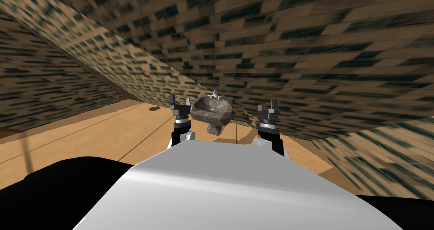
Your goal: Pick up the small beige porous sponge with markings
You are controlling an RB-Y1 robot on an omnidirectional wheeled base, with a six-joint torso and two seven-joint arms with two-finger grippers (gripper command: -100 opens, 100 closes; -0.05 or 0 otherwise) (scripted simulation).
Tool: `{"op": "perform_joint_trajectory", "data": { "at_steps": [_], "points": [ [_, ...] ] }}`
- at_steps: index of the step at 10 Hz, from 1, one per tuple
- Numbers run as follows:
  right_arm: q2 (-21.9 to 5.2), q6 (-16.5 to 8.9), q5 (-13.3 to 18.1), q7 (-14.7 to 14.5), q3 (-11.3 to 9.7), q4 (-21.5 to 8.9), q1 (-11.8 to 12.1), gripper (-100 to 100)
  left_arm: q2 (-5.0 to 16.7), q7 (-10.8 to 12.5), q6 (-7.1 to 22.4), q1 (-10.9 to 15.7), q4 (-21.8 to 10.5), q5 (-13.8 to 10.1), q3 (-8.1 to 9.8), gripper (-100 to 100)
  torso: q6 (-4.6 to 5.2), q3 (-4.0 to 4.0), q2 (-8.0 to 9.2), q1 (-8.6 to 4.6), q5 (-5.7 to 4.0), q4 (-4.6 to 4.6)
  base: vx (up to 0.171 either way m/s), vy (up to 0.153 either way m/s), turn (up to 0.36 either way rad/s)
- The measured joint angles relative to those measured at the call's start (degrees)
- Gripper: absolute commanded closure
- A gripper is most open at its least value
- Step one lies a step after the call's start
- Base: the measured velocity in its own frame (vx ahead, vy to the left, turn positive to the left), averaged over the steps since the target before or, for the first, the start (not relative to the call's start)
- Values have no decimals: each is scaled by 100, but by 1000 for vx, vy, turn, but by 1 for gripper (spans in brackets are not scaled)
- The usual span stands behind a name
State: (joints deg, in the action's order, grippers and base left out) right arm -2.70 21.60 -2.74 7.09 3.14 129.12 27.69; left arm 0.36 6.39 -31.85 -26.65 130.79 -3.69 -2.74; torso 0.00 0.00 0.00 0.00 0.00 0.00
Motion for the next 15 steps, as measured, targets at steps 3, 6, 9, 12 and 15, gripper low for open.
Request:
{"op": "perform_joint_trajectory", "data": {
  "at_steps": [3, 6, 9, 12, 15],
  "points": [
    [-1, 0, 0, 0, 1, 0, 0, 0, 422, -12, 409, 67, 88, -36, 16, -100, 0, -2, -4, 20, 4, -1, 11, 49, 0],
    [-1, 0, 0, 0, 1, 0, 0, 0, 729, -3, 844, 89, 194, -90, 35, -100, 0, -2, -3, 20, 5, -1, 7, 51, -1],
    [-1, 0, 0, 0, 1, 0, 0, 0, 959, -2, 1283, 99, 321, -136, 34, -100, 0, -1, -1, 20, 5, 0, 3, 53, -2],
    [-1, 0, 0, 0, 1, 0, 0, 0, 1140, -3, 1737, 173, 418, -182, 45, -100, 0, -1, -1, 22, 5, 0, 1, 48, -3],
    [0, 0, 0, 0, 0, 0, 0, 0, 1288, 7, 2158, 211, 503, -225, 55, -100, 0, 1, 2, 17, 5, 0, -4, 53, -1]
  ]
}}
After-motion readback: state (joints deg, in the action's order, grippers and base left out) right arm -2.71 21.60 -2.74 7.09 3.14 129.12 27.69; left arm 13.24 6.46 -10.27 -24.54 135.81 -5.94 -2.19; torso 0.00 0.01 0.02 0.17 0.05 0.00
